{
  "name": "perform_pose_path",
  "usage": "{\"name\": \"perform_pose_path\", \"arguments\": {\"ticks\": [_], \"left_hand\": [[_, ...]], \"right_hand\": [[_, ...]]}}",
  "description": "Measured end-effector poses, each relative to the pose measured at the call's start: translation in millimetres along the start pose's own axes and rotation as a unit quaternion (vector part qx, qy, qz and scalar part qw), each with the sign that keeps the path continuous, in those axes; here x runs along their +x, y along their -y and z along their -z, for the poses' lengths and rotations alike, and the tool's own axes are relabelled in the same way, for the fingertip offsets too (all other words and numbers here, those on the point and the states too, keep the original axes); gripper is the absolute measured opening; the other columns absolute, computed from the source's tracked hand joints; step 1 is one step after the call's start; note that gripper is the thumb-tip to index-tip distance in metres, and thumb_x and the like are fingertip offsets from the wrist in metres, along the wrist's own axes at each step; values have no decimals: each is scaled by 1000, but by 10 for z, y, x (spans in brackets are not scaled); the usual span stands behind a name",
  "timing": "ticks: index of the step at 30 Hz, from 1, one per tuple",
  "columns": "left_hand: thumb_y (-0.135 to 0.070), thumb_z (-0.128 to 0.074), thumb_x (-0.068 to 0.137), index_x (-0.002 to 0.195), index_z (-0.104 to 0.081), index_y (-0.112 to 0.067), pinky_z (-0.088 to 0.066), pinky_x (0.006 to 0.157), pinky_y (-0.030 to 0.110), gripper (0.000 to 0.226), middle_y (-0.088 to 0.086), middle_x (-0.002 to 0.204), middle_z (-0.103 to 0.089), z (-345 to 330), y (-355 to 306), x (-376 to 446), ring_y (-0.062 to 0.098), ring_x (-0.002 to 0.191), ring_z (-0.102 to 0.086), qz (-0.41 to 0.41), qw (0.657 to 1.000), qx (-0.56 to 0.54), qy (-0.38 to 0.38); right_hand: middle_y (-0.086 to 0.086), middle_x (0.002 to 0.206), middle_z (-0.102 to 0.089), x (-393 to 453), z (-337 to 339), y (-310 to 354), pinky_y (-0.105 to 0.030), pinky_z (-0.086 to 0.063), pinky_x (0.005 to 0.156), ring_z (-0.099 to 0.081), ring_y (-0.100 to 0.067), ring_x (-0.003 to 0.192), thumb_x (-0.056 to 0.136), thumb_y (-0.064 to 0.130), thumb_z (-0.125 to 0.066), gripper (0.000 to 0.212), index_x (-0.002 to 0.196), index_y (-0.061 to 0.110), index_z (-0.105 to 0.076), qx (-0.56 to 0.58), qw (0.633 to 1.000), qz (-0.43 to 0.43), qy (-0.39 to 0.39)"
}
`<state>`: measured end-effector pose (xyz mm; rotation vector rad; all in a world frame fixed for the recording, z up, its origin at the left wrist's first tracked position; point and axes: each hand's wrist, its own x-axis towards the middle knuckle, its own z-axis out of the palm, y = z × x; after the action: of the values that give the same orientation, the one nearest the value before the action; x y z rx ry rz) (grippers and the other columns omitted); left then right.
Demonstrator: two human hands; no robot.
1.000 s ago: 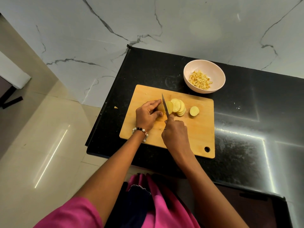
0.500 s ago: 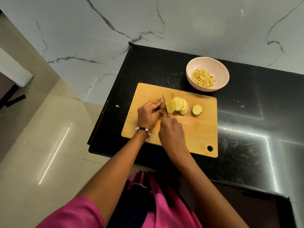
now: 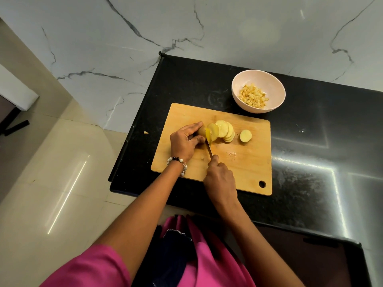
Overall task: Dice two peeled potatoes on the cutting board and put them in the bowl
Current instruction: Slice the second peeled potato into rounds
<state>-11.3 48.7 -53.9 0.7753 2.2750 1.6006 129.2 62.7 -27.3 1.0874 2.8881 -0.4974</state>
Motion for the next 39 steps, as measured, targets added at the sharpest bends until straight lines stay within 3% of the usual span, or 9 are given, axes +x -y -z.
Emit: {"name": "perform_pose_path", "arguments": {"ticks": [2,5,8,10,17,23,27,31,39], "left_hand": [[-3,-77,71,117,-65,-8,-44,88,6,48,6,121,-64,4,7,2,4,109,-55,1,1000,-4,8],[-4,-77,71,119,-63,-7,-46,90,10,50,6,122,-63,18,2,0,5,111,-55,0,1000,-9,16],[-2,-77,72,120,-63,-6,-46,91,10,50,5,123,-62,18,11,-6,6,112,-55,-1,1000,-10,22],[-2,-76,74,121,-62,-6,-43,89,6,49,6,124,-61,24,17,-6,5,111,-53,-8,1000,2,22],[-2,-74,76,121,-62,-5,-42,88,3,47,8,122,-62,28,50,-1,5,108,-54,-38,999,24,17],[-4,-76,74,118,-64,-5,-43,87,3,46,9,120,-64,7,61,11,6,107,-55,-38,999,27,3],[-3,-76,73,117,-64,-4,-41,86,1,46,8,119,-65,-7,69,16,6,106,-56,-38,999,26,-6],[-2,-76,72,116,-65,-5,-45,90,9,46,8,118,-65,-21,85,33,9,108,-58,-34,999,23,-10],[1,-74,74,111,-68,-6,-46,83,6,39,8,112,-68,-43,93,36,10,102,-60,-45,998,32,-38]], "right_hand": [[-21,106,-61,119,45,-85,-40,-45,73,-59,-39,93,95,6,-34,44,139,0,-35,33,999,-15,-2],[-18,92,-67,222,154,-178,-33,-41,66,-60,-34,84,96,11,-44,25,112,2,-60,188,981,-40,-33],[-6,70,-64,265,233,-254,-38,-43,57,-54,-21,62,97,17,-48,23,103,6,-67,300,950,-66,-52],[-9,65,-63,266,282,-254,-45,-47,51,-55,-26,56,97,18,-49,23,107,7,-67,319,943,-66,-66],[-20,92,-68,214,450,-55,-27,-24,57,-59,-38,81,95,8,-48,23,112,-1,-60,184,981,-9,-66],[-20,103,-65,231,366,109,-39,-49,68,-60,-38,89,95,6,-43,38,132,3,-46,94,995,-26,-38],[-22,106,-60,205,369,185,-36,-40,67,-59,-39,92,95,1,-34,41,135,-2,-37,37,999,-17,-34],[-22,103,-58,208,463,265,-33,-33,64,-58,-39,91,96,-1,-29,36,130,-3,-39,12,1000,-4,-28],[-15,106,-60,458,421,322,-26,-29,63,-58,-28,90,96,3,-34,32,118,3,-58,16,998,51,-44]]}}
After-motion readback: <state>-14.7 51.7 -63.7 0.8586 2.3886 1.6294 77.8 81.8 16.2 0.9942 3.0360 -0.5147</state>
